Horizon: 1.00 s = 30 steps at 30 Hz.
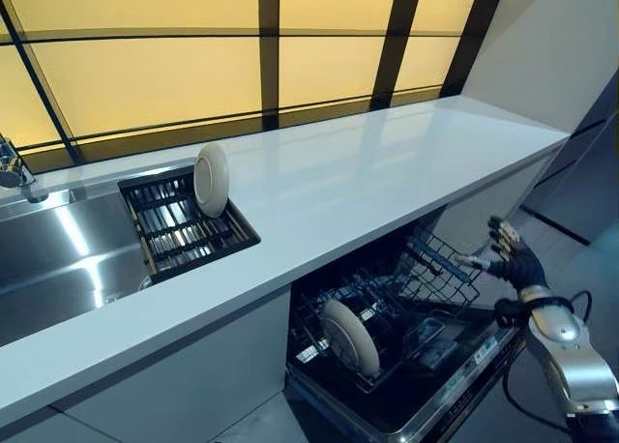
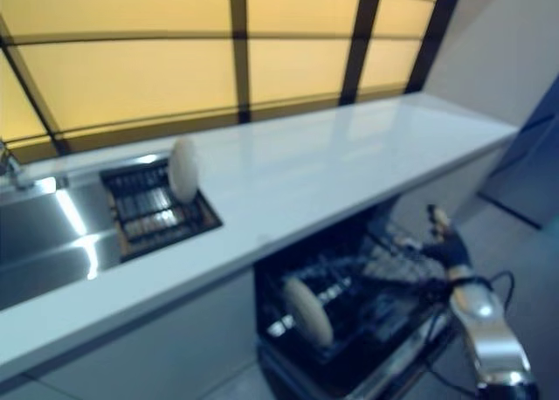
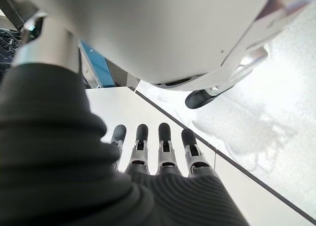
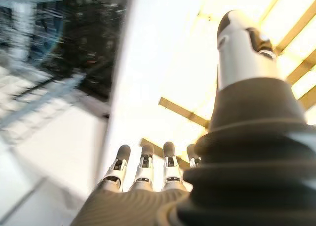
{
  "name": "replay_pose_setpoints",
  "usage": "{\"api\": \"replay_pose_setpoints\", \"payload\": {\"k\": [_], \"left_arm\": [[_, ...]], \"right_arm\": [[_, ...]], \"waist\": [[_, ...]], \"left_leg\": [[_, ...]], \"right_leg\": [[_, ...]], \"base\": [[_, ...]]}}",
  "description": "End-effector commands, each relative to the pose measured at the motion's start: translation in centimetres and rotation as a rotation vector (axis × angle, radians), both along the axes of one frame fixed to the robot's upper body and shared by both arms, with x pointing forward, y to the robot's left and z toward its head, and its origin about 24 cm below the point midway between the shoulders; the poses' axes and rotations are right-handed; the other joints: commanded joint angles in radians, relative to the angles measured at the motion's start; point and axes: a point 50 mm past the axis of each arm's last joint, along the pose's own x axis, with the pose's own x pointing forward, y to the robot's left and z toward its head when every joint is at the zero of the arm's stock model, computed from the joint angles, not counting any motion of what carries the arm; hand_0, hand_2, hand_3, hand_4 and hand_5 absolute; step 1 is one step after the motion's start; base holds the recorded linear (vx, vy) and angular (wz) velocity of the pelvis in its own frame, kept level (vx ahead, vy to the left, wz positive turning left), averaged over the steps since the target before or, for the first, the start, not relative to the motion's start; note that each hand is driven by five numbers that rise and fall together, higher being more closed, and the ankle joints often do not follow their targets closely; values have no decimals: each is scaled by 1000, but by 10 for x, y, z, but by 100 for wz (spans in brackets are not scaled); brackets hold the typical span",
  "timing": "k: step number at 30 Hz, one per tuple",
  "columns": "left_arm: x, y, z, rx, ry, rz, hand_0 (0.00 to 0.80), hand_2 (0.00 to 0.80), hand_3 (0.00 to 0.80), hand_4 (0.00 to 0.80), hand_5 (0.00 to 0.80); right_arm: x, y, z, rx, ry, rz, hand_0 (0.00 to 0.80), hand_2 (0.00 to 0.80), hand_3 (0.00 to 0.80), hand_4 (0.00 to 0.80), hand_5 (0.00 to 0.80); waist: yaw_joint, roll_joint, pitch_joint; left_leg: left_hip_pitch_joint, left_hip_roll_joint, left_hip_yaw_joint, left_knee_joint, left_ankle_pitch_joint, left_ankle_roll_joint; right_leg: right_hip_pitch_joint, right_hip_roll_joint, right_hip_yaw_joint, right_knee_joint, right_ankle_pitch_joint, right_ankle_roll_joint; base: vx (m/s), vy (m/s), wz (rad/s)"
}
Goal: Take plates into dishwasher
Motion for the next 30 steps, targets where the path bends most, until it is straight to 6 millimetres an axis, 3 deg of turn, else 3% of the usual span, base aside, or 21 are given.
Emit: {"api": "replay_pose_setpoints", "payload": {"k": [1, 7, 16, 23, 30], "left_arm": [[0, 12, 1, 50, 27, -51, 0, 0, 0, 0, 0], [-6, 15, 0, 54, 39, -30, 0, 0, 0, 0, 0], [-9, 13, 0, 24, 9, 41, 0, 0, 0, 0, 0], [-5, 16, 3, 25, -32, 63, 0, 0, 0, 0, 0], [-6, 31, 6, 63, -23, 99, 0, 0, 0, 0, 0]], "right_arm": [[11, 12, 63, -114, -169, 71, 0, 0, 0, 0, 0], [30, 31, 87, -81, -167, 169, 0, 0, 0, 0, 0], [58, 63, 91, -10, -135, 212, 0, 0, 0, 0, 0], [74, 61, 98, 11, -126, 129, 0, 0, 0, 0, 0], [86, 49, 110, 45, -129, 38, 0, 0, 0, 0, 0]], "waist": [[39, -23, -12], [72, -21, -27], [120, 2, -43], [166, 15, -51], [211, 19, -75]], "left_leg": [[-47, 0, -2, 3, 8, -3], [-46, -12, -14, -10, 16, -5], [-58, -40, -40, -10, 20, -1], [-67, -73, -65, -8, 9, 11], [-61, -129, -117, -17, -16, 43]], "right_leg": [[-17, 10, 14, -22, 87, -14], [8, 9, 1, -32, 83, -18], [34, -3, -24, -32, 69, -28], [55, -27, -63, -25, 60, -22], [54, -65, -104, -8, 62, 3]], "base": [[18, 35, 1], [9, 66, 9], [23, 120, 12], [41, 110, 25], [46, 92, 27]]}}
